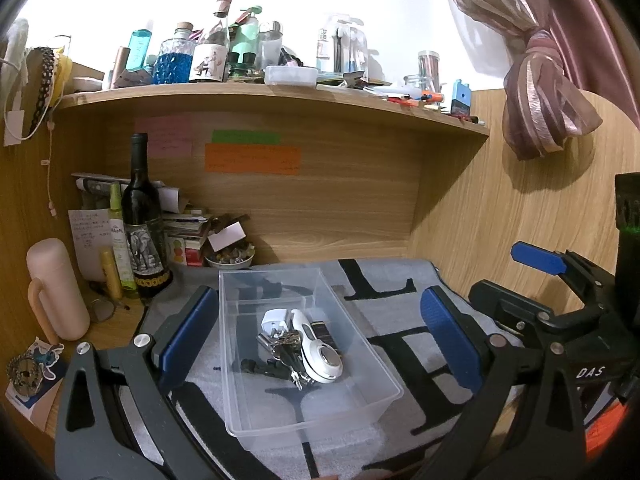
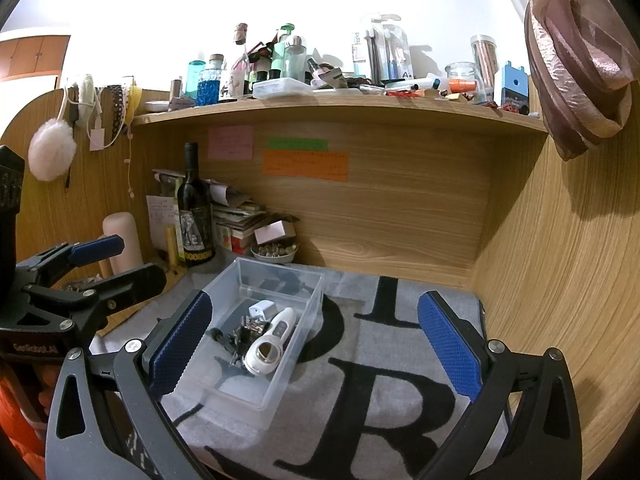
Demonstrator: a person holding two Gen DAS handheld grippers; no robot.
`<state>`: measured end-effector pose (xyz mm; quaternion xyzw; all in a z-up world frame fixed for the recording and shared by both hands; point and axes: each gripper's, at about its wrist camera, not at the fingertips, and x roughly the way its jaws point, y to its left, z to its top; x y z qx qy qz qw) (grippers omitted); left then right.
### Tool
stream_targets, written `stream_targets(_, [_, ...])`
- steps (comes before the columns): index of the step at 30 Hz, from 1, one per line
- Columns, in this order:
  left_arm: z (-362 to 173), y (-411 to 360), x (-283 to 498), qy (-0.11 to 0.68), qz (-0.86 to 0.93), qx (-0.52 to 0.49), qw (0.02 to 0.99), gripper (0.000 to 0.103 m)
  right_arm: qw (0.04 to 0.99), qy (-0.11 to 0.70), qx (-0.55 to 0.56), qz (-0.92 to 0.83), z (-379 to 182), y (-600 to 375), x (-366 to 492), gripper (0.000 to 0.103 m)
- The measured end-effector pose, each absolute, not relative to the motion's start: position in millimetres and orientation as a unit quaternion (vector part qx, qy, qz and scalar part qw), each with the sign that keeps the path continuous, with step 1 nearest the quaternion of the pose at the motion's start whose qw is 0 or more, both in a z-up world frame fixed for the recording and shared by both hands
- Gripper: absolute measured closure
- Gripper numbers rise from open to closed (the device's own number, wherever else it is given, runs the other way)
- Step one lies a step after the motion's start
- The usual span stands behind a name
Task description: Organize rigid objects
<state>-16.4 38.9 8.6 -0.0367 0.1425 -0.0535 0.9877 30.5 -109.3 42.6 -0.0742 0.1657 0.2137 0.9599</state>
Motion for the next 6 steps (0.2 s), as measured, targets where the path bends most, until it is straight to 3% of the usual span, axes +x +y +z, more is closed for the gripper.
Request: stream_targets(6, [9.3,42.6,-14.8,0.141,-0.054,-0.043,0.988,0.0,0.959,0.169,-0.075,0.214,40.9,-105.9,31.1,0.0])
